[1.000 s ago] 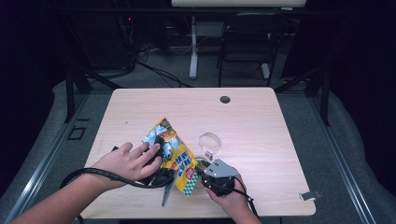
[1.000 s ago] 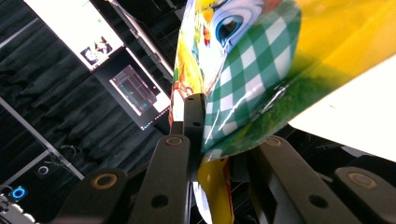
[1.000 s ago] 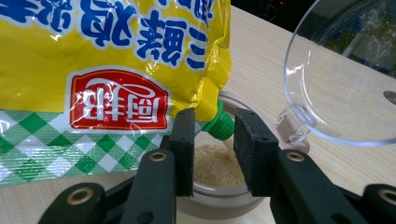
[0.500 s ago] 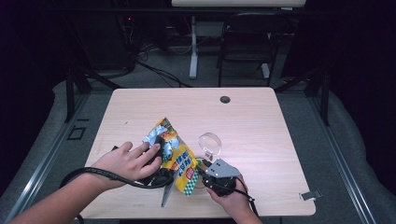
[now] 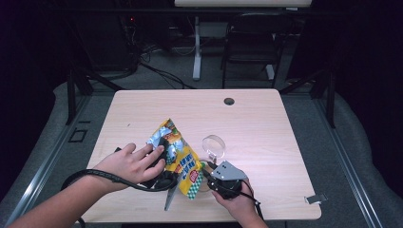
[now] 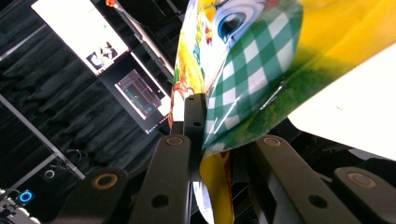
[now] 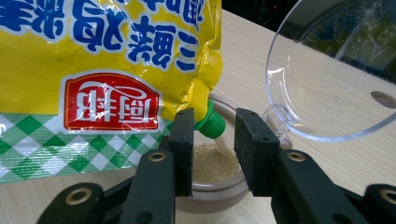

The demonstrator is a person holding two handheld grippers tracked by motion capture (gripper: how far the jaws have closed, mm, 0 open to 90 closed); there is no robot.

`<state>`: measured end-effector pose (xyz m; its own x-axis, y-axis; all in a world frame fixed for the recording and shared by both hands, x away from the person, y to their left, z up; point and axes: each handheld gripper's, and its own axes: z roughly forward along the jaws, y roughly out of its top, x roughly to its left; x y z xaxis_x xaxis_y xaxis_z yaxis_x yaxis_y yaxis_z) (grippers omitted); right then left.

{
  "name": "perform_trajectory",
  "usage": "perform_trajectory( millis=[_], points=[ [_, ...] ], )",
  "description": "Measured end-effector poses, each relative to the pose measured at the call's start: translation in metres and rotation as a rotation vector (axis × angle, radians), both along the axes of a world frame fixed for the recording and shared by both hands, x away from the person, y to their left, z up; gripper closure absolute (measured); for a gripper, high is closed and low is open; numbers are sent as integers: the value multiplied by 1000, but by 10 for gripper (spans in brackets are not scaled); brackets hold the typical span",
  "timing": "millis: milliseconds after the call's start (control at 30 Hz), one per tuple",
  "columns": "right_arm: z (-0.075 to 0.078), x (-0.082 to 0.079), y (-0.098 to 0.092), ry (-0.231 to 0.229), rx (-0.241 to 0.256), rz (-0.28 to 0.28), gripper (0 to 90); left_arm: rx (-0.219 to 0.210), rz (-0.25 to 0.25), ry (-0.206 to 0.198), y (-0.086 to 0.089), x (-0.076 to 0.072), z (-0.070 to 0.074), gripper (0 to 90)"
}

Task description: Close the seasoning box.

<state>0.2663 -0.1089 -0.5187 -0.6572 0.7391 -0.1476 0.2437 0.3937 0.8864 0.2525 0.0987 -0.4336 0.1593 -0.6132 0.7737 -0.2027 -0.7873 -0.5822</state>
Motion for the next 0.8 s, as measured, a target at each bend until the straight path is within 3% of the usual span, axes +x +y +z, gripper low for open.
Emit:
perform_trajectory(
  millis=[800],
  points=[
    [-2, -1, 4, 5, -3, 9, 683, 0, -16, -4, 0, -2, 1, 815]
  ],
)
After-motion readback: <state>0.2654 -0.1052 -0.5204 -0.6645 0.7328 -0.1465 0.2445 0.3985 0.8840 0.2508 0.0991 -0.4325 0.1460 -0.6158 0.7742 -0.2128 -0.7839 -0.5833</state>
